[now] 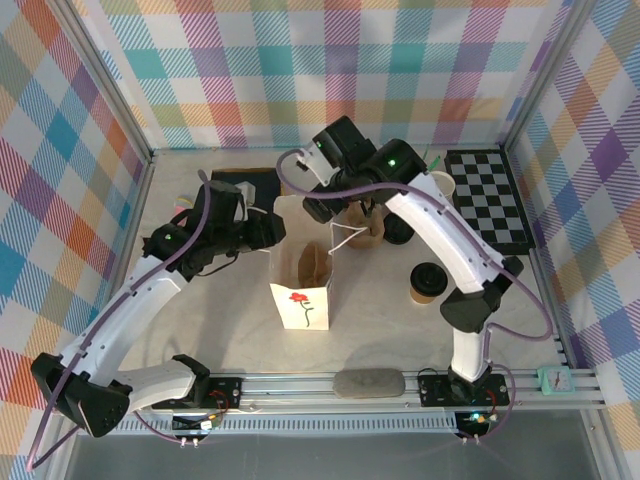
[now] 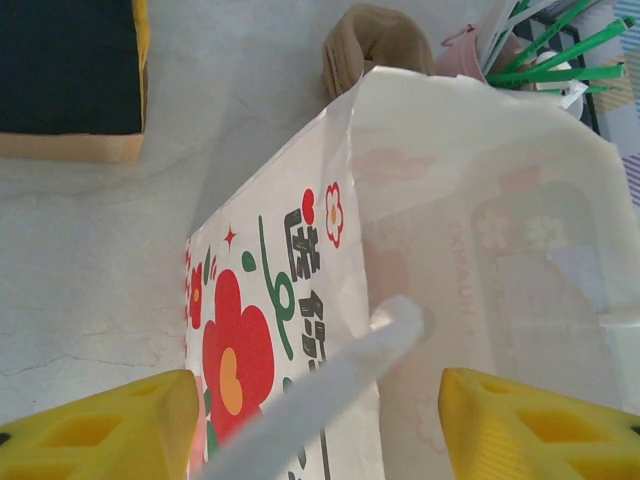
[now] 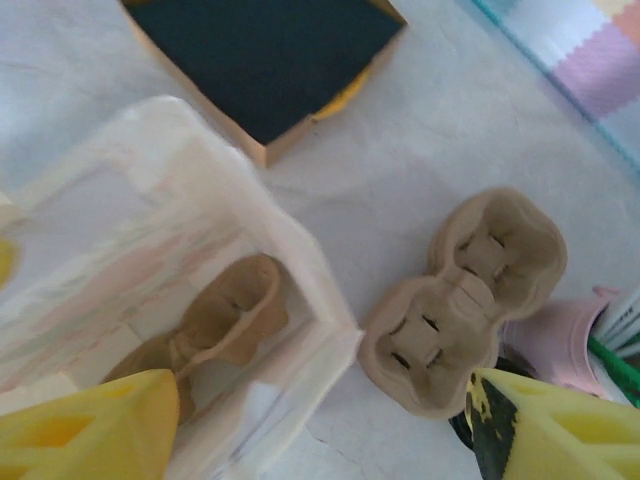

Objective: Pack the takeout coffee

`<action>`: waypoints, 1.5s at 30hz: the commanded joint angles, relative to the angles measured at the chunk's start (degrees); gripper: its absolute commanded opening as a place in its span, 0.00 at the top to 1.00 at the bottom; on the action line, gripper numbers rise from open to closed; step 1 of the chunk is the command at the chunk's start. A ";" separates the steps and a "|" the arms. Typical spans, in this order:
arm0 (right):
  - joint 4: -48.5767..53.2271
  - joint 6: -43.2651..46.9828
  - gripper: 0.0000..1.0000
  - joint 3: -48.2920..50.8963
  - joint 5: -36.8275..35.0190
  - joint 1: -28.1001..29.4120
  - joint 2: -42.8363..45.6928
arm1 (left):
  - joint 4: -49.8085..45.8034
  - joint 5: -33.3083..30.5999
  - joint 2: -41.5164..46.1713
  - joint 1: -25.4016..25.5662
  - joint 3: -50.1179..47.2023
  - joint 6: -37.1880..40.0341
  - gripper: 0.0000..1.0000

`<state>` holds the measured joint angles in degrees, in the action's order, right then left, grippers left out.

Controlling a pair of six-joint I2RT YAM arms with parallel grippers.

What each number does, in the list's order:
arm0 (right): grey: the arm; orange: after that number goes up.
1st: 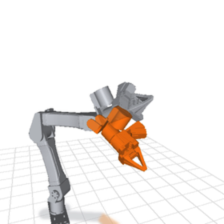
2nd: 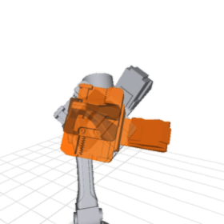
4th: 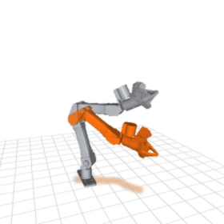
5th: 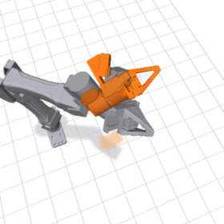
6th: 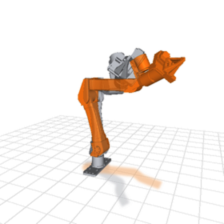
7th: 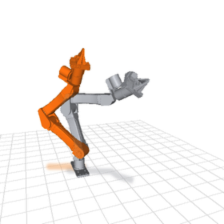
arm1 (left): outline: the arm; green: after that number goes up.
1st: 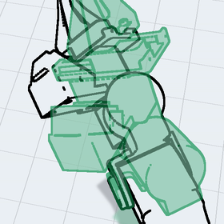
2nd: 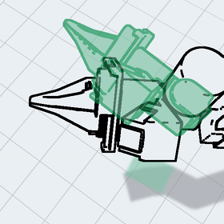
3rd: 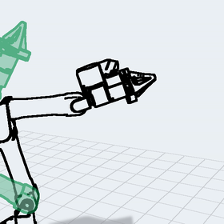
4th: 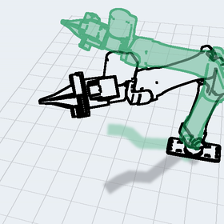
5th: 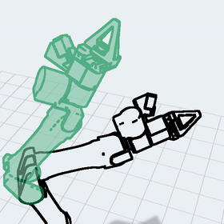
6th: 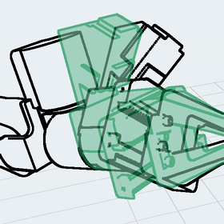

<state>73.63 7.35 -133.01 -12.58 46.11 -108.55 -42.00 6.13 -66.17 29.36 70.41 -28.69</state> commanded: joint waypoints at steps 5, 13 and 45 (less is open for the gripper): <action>1.37 -7.00 0.44 2.91 2.29 -2.95 -1.66 | 0.12 -3.03 -1.68 2.05 -0.07 1.09 0.62; 3.17 -7.35 0.76 3.67 4.79 -2.82 -3.58 | 0.07 -5.52 -2.69 5.03 1.27 2.14 0.80; -50.52 0.79 1.00 44.20 -18.70 10.79 32.22 | 27.14 -29.98 22.13 20.05 -17.57 10.81 0.92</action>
<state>35.92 5.93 -92.77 -28.97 56.53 -78.85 -20.99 -17.30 -45.12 46.37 54.26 -22.44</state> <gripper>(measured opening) 0.064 0.086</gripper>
